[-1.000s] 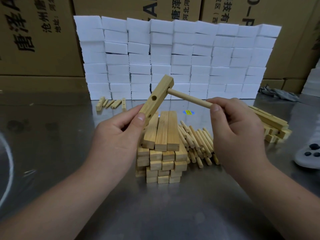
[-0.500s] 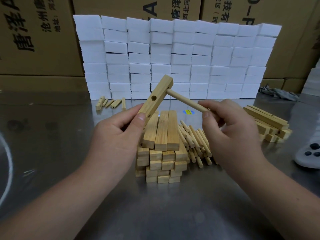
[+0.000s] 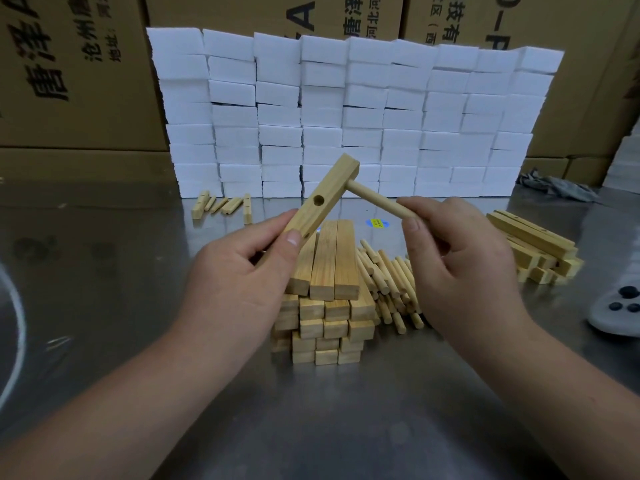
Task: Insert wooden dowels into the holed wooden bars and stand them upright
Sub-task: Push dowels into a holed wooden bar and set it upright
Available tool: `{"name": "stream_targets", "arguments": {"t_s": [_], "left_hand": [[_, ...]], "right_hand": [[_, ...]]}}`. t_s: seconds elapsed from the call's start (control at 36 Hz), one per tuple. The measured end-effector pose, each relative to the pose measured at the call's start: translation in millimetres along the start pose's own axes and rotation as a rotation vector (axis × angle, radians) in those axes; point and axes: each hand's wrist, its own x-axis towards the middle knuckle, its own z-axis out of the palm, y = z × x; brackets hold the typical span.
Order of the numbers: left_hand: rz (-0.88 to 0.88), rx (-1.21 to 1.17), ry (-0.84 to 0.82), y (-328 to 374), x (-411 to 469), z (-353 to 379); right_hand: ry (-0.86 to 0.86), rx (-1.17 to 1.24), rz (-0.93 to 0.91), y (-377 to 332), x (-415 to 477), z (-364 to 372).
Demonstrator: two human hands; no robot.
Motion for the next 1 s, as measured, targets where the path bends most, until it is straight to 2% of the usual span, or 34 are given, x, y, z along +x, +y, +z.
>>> {"name": "stream_targets", "arguments": {"t_s": [0.58, 1.0], "left_hand": [[0.125, 0.08, -0.006, 2.1, -2.1, -1.6], [0.182, 0.138, 0.001, 1.1, -1.7, -1.1]], "right_hand": [[0.016, -0.042, -0.041, -2.8, -2.1, 1.3], [-0.064, 0.365, 0.249, -5.7, -3.1, -0.9]]}}
